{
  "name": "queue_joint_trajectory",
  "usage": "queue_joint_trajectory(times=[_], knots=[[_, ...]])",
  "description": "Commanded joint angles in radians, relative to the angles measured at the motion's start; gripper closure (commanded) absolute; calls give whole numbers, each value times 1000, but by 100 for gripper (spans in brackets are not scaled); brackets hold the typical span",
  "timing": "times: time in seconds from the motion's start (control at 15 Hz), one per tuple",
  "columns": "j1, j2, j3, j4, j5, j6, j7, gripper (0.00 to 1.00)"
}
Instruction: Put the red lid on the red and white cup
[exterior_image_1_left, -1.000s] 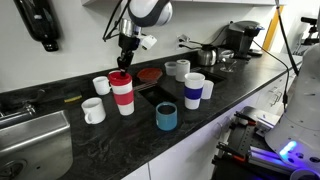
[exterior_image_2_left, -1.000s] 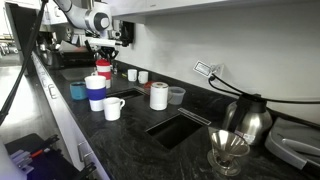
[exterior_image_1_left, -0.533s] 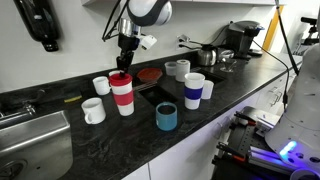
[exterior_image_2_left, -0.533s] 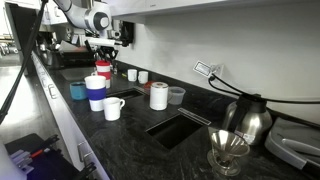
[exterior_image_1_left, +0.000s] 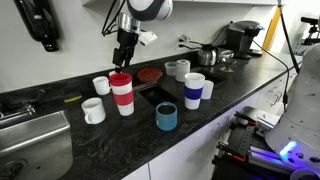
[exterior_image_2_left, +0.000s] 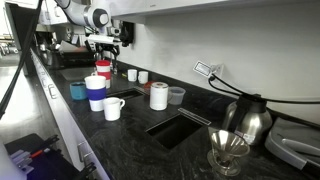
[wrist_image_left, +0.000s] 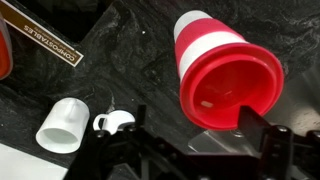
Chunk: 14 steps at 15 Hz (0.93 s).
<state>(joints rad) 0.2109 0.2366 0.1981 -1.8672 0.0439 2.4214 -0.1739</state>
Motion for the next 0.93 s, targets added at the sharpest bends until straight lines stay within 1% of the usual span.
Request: queue_joint_trajectory(times=[0.0,0.2,0.27,0.87], knots=[[-16,-43,4,6,20,-44,23,0],[-18,-107,6,-29,61,-66,56,0],[-11,-67,3,2,31,-43,40,0],[-9,-65,4,1,32,-46,43,0]])
